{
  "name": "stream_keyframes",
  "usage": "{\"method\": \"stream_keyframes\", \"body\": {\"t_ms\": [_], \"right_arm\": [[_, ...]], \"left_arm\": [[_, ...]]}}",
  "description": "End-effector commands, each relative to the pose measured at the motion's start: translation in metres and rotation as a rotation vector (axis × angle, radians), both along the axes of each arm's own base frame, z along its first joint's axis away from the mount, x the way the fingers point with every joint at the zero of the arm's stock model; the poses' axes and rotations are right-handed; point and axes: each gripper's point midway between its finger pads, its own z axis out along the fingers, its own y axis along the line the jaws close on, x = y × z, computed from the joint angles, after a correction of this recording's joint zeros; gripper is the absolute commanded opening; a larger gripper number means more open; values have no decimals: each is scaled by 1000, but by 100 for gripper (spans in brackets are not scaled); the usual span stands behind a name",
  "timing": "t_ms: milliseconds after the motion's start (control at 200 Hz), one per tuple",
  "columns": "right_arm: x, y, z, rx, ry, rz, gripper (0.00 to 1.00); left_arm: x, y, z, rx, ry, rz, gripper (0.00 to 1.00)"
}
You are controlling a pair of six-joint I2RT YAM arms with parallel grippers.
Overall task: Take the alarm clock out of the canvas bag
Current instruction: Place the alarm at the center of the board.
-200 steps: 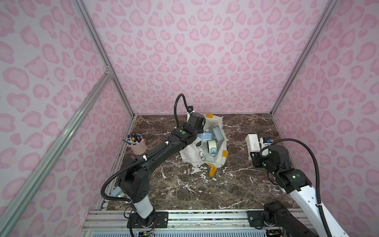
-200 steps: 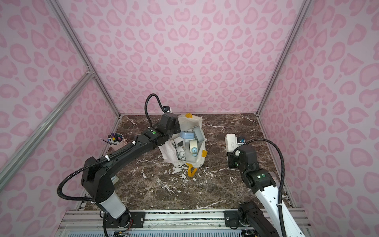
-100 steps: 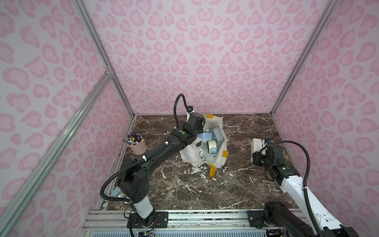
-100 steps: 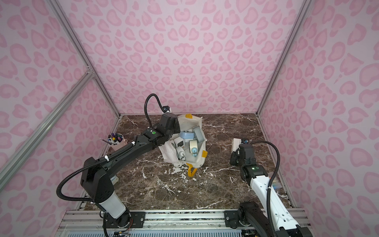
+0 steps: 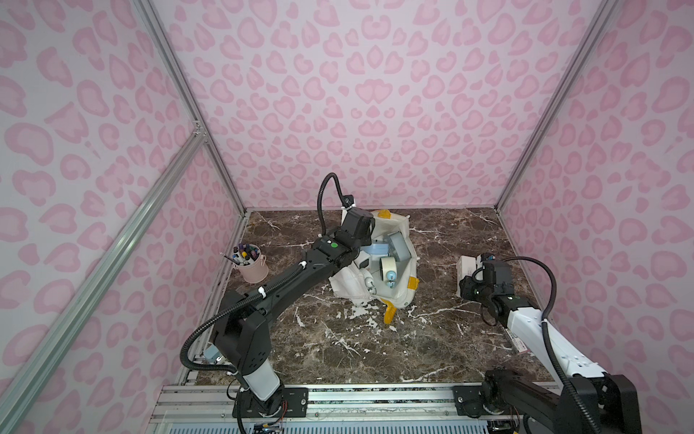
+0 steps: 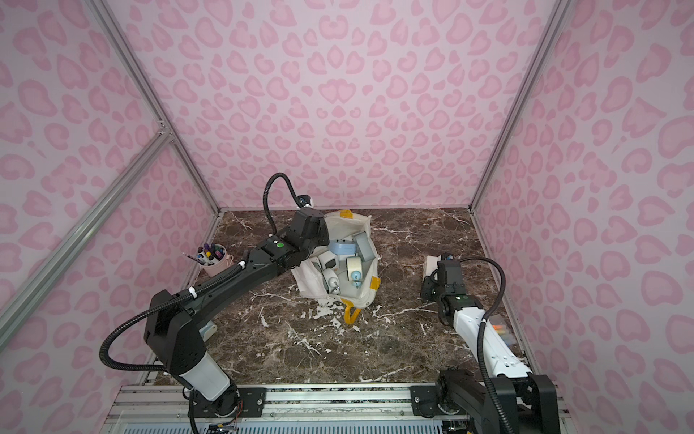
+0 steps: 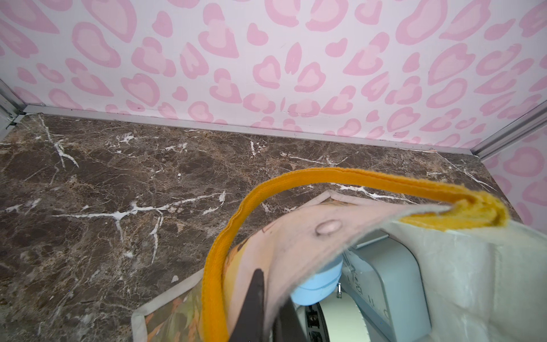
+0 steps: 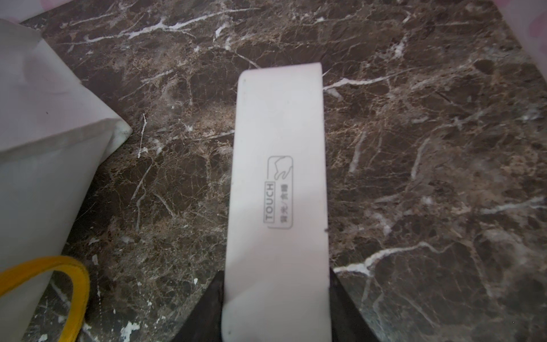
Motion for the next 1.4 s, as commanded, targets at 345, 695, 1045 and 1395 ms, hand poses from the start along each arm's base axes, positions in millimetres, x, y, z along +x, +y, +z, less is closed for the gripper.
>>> {"method": "stream_keyframes", "body": {"t_ms": [345, 695, 1045, 1395], "right_arm": [[41, 2, -12, -11, 8, 14, 3], [43, 4, -21, 0, 23, 20, 15], [35, 4, -23, 5, 31, 14, 42], [30, 0, -24, -36, 44, 29, 54]], "left_arm": [[12, 7, 16, 37, -71, 18, 3], [21, 10, 23, 53, -98, 5, 3], [21, 9, 24, 42, -105, 2, 3], [19, 11, 19, 40, -93, 7, 3]]}}
